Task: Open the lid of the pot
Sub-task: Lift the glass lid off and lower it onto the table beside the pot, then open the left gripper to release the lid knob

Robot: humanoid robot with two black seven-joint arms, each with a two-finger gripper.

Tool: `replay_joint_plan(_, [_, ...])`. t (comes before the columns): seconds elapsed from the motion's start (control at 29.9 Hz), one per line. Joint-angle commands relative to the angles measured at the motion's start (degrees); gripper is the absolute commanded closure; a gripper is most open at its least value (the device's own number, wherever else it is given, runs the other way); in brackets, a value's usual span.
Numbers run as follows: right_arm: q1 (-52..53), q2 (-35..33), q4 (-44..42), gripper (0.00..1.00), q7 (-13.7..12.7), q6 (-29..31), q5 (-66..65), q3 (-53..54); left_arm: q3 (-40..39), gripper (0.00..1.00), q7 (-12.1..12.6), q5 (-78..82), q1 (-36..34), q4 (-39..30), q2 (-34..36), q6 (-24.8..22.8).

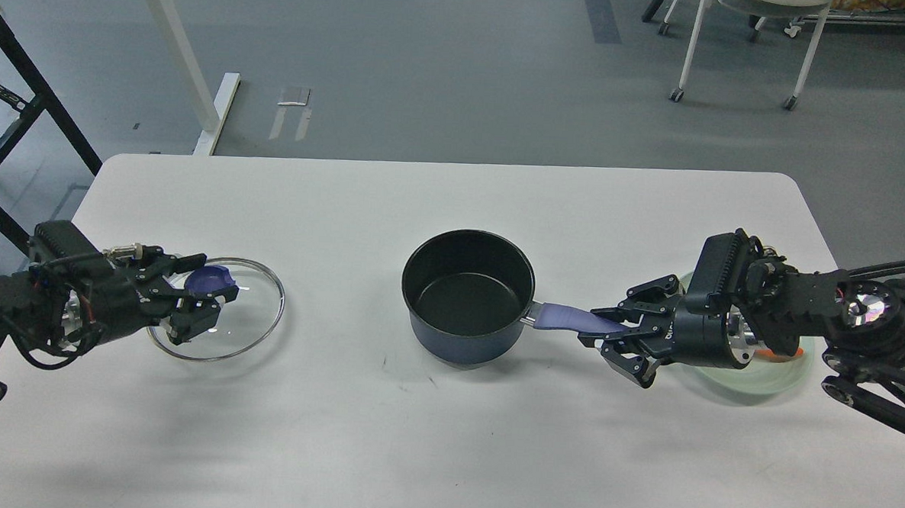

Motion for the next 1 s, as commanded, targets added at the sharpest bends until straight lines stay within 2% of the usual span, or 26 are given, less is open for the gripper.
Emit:
replay_joint_plan(0.0, [-0.02,-0.21,-0.10,0.81,0.54,0.00,-0.06,-0.09,0.17,0.57,-0.15,0.09,1.41,2.11,-0.20,0.42])
replay_joint_plan(0.17, [-0.02,-0.03,-0.01,0.81,0.63,0.00,0.03,-0.09,1.75,0.57,-0.68,-0.17,2.03,3.25,-0.47,1.91])
replay_joint_plan(0.3, [-0.37,-0.03,-0.01,0.81,0.63,0.00,0.03,-0.09,2.98,0.50,-0.68,-0.17,2.12,3.34,-0.47,3.23])
replay_joint_plan(0.37, [-0.46,-0.03,-0.10,0.81,0.63,0.00,0.03,-0.09,3.51,0.40,-0.68,-0.26,2.03,3.34,-0.38,4.28])
replay_joint_plan(0.43, [-0.64,-0.03,-0.01,0.81,0.63,0.00,0.03,-0.09,3.60,0.17,-0.68,-0.52,2.03,3.34,-0.38,5.07])
replay_joint_plan(0.47, [-0.64,-0.12,-0.01,0.81,0.63,0.00,0.03,-0.18,3.60,0.10,-0.77,-1.04,2.03,3.25,-0.21,5.34])
replay_joint_plan(0.57, [-0.73,-0.12,-0.01,0.75,0.63,-0.09,0.03,-0.18,3.42,0.06,-0.94,-3.59,1.77,3.08,0.32,5.34])
replay_joint_plan(0.64, [-0.81,-0.12,-0.01,0.68,0.63,-0.09,0.12,-0.10,2.72,0.02,-1.82,-6.74,1.33,3.08,0.32,5.34])
replay_joint_plan(0.7, [-0.81,-0.03,-0.01,0.57,0.63,-0.35,0.12,-0.09,2.54,0.01,-3.75,-10.96,0.71,3.08,0.24,5.16])
replay_joint_plan(0.77, [-0.90,0.06,-0.19,0.35,0.54,-2.18,0.29,-0.01,2.54,0.01,-6.03,-16.22,-0.60,3.08,0.23,4.99])
replay_joint_plan(0.84, [-0.90,0.06,-0.27,0.19,0.54,-4.21,1.43,0.17,2.54,0.01,-7.27,-21.41,-2.79,3.08,0.23,4.81])
replay_joint_plan(0.9, [-0.81,-0.03,-0.27,0.08,0.54,-5.09,4.05,0.69,2.54,0.01,-7.45,-28.61,-5.52,3.08,0.06,4.37])
replay_joint_plan(0.97, [-0.81,-0.12,-0.27,0.04,0.54,-5.36,8.97,2.18,2.54,0.01,-7.36,-36.61,-8.07,3.17,-0.29,3.76])
